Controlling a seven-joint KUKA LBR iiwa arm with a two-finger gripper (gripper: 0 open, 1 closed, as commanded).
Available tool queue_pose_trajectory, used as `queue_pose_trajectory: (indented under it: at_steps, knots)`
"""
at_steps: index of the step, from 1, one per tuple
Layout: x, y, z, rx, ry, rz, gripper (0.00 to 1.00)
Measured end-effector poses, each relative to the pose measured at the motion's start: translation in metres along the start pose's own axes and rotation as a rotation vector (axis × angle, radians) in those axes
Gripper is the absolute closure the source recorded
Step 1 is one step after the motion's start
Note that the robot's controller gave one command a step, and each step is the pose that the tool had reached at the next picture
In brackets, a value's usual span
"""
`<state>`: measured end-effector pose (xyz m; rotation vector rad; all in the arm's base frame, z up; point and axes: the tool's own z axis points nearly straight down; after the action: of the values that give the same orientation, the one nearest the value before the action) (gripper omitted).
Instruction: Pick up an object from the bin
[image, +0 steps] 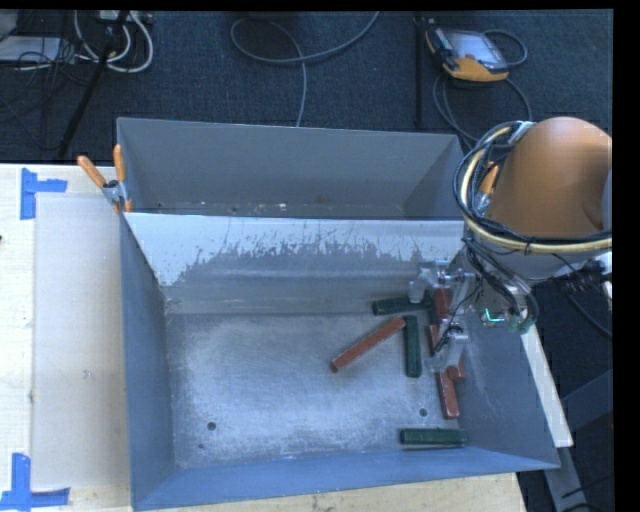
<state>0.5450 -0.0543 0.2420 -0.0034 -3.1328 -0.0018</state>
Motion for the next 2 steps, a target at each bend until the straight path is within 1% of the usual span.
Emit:
queue_pose_trajectory:
  at_steps: [1, 2]
  knots:
    - [-0.055, 0.027, 0.103, -0.001, -0.003, -0.064, 0.0]
    - [-0.053, 0.037, 0.174, 0.001, -0.003, -0.268, 0.0]
